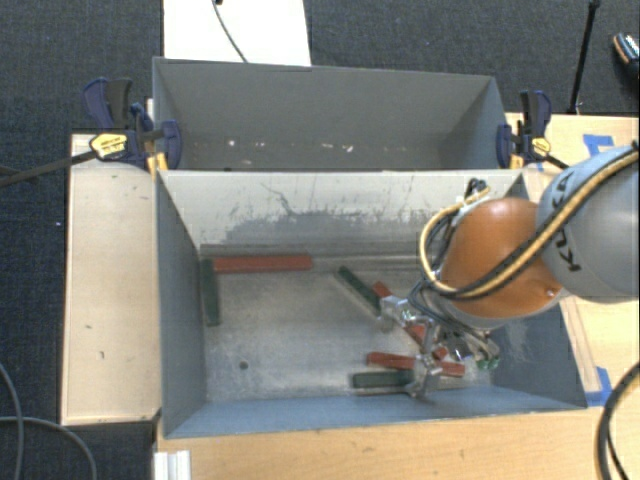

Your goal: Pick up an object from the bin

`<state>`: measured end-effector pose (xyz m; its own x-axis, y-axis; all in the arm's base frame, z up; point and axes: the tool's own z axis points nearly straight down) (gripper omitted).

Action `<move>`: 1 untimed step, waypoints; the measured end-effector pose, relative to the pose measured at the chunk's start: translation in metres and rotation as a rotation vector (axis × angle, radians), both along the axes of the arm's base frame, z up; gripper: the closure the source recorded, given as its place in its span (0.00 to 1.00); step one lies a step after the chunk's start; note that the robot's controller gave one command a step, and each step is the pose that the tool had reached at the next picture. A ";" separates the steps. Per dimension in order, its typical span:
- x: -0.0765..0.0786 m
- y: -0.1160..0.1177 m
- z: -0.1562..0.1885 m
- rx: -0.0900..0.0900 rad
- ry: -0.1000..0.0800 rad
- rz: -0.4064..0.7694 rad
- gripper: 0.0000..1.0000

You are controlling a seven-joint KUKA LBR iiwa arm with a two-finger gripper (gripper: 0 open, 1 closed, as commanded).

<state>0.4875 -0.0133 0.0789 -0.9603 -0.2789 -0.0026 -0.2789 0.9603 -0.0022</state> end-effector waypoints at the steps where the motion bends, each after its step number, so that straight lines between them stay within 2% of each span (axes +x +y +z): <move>1: -0.005 0.014 -0.006 0.000 -0.012 0.158 0.00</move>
Offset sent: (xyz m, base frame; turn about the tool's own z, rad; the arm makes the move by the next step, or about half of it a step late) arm -0.0099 0.0143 -0.0089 -0.1602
